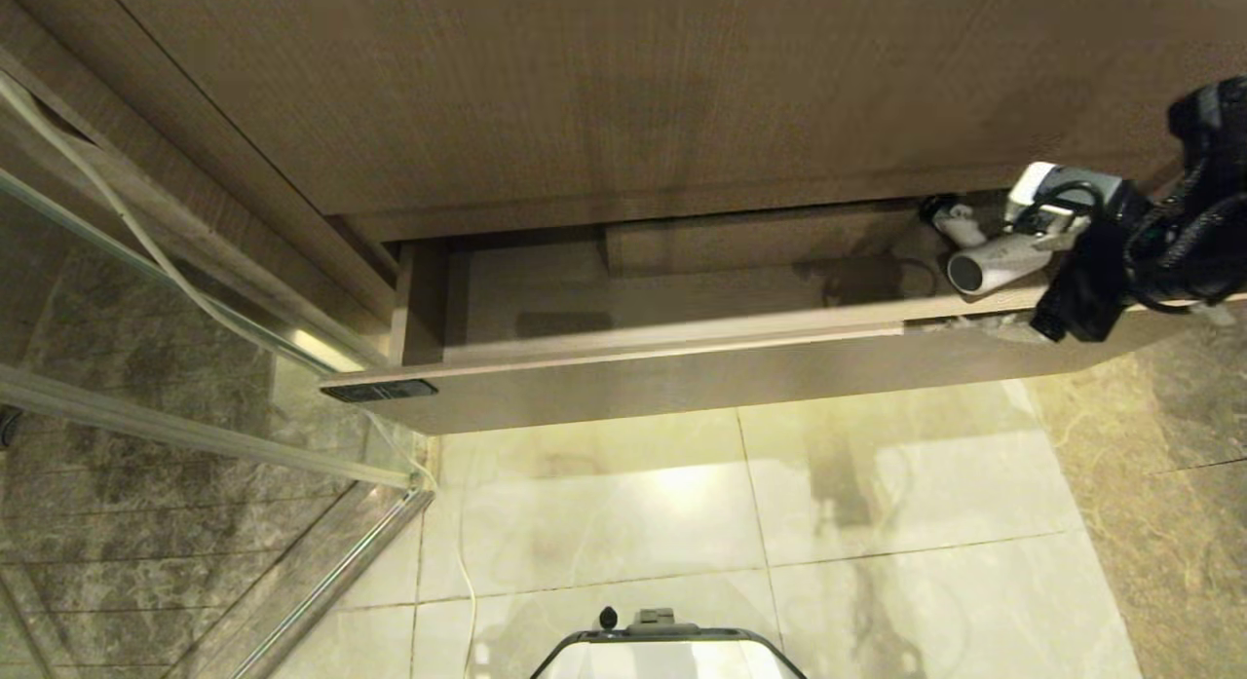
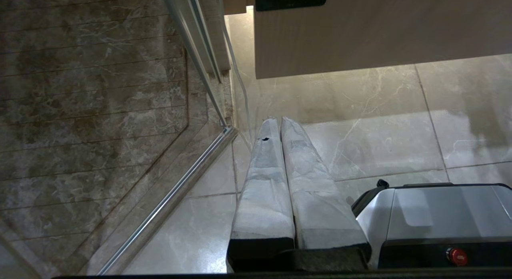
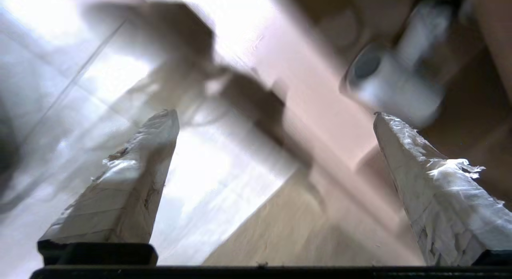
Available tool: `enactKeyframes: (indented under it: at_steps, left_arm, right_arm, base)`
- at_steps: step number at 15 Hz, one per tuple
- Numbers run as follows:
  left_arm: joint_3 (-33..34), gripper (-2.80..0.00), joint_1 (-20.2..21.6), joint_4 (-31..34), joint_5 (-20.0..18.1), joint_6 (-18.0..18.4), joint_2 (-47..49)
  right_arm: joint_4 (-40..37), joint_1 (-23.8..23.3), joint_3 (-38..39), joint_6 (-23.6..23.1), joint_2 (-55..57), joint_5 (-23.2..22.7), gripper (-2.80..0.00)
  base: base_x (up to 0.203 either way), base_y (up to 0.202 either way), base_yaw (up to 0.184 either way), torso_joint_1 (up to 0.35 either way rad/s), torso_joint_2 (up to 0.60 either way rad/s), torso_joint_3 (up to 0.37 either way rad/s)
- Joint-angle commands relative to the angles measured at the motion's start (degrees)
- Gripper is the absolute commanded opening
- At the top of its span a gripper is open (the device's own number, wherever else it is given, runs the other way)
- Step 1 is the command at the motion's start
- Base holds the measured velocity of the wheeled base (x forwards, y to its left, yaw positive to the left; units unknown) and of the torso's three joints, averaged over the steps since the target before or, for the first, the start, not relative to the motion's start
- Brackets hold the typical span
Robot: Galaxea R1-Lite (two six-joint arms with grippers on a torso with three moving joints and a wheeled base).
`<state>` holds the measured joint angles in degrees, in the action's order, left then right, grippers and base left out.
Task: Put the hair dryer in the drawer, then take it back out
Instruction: Pull open the drawer
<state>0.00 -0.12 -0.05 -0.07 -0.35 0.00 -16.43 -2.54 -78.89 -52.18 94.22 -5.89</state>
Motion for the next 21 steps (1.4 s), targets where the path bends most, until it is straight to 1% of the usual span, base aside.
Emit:
enactKeyframes:
  at_steps: [1,3,4,6,8,9,10,13,14,15,18,19,21]
  left_arm:
    - [0.1,-2.80,0.0,0.0,0.0,0.1,0.0]
    - [0.0,-2.80,0.0,0.0,0.0,0.0,0.0]
    - [0.0,-2.80,0.0,0.0,0.1,0.0,0.0]
    - [0.0,-2.80,0.0,0.0,0.1,0.0,0.0]
    - [0.0,-2.80,0.0,0.0,0.0,0.0,0.0]
    - [0.0,-2.80,0.0,0.0,0.0,0.0,0.0]
    - [0.1,-2.80,0.0,0.0,0.0,0.0,0.0]
    - [0.1,-2.80,0.0,0.0,0.0,0.0,0.0]
    - [0.0,-2.80,0.0,0.0,0.0,0.0,0.0]
    - [0.0,-2.80,0.0,0.0,0.0,0.0,0.0]
    - [0.0,-2.80,0.0,0.0,0.0,0.0,0.0]
    - [0.0,-2.80,-0.1,0.0,0.0,0.0,0.0]
    - [0.0,-2.80,0.0,0.0,0.0,0.0,0.0]
  right_arm:
    - [-8.0,-2.9,6.1,1.0,-18.3,-0.2,0.00]
    - [-14.6,-6.3,12.0,2.9,-30.2,-0.6,0.00]
    - [-17.4,-8.0,14.7,4.0,-34.5,-1.1,-2.80]
    - [-22.8,-11.7,18.8,7.0,-45.2,-3.1,-2.80]
    - [-26.7,-14.5,22.3,10.9,-51.0,-4.4,-2.80]
    - [-27.8,-15.6,23.5,14.2,-51.7,-4.9,-2.80]
    - [-27.6,-16.4,23.7,15.2,-51.4,-5.0,-2.80]
    - [-26.5,-22.4,23.3,16.5,-45.0,-5.2,-2.80]
    - [-25.2,-24.3,23.1,16.6,-42.2,-5.1,-2.80]
    - [-22.2,-25.6,22.7,16.7,-38.8,-5.0,-2.80]
    - [-9.2,-26.7,21.7,17.1,-29.0,-4.7,-2.80]
    - [-4.7,-26.8,21.3,17.2,-25.6,-4.0,-2.80]
    - [0.0,-26.9,20.3,17.5,-18.9,-0.8,-2.80]
  base:
    - [0.000,0.000,0.000,0.000,0.00,0.000]
    - [0.000,0.000,0.000,0.000,0.00,0.000]
    - [0.000,0.000,0.000,0.000,0.00,0.000]
    - [0.000,0.000,0.000,0.000,0.00,0.000]
    - [0.000,0.000,0.000,0.000,0.00,0.000]
    - [0.000,0.000,0.000,0.000,0.00,0.000]
    - [0.000,0.000,0.000,0.000,0.00,0.000]
    - [0.000,0.000,0.000,0.000,0.00,0.000]
    - [0.000,0.000,0.000,0.000,0.00,0.000]
    - [0.000,0.000,0.000,0.000,0.00,0.000]
    - [0.000,0.000,0.000,0.000,0.00,0.000]
    - [0.000,0.000,0.000,0.000,0.00,0.000]
    - [0.000,0.000,0.000,0.000,0.00,0.000]
